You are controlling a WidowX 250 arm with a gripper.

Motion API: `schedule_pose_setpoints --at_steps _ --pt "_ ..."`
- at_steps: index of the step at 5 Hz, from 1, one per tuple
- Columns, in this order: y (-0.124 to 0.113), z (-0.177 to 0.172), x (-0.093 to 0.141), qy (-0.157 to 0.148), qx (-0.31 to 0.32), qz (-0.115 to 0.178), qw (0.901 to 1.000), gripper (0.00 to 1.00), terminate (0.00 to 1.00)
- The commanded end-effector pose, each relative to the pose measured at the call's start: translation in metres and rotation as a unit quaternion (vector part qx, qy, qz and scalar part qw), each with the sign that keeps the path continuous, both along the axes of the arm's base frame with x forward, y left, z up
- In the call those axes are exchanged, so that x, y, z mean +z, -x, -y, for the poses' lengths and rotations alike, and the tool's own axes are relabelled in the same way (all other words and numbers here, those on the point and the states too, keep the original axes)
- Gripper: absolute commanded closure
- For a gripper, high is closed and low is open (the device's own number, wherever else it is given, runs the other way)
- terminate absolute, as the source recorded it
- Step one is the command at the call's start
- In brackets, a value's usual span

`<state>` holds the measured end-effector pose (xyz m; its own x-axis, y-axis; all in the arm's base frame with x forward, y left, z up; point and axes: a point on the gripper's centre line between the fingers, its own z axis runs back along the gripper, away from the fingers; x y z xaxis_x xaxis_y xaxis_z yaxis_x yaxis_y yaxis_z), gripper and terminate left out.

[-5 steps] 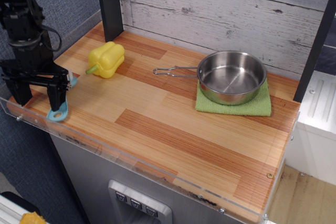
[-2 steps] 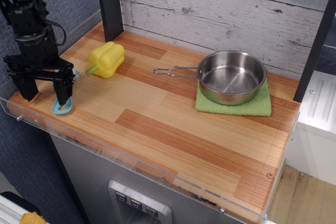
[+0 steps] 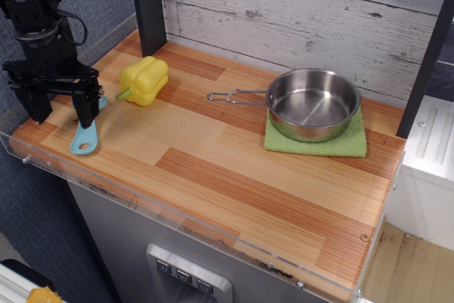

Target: Move blue spoon to just below green towel

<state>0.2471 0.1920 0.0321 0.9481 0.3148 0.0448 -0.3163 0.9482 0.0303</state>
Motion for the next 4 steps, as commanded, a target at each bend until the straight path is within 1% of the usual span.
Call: schedule_pose_setpoints --at_steps 1,2,3,4 --pt "-0.027 0.002 -0.013 -0.003 -0.013 -0.010 0.9999 0.00 0.00" --pt "-0.026 0.002 -0.023 0.006 -0.008 -0.013 0.9999 0.00 0.00" --pt "-0.025 0.007 -0.023 0.000 -0.005 -0.012 0.9999 1.00 0.00" --pt "-0.021 0.015 -0.011 -0.010 -0.003 -0.012 0.9999 1.00 0.00"
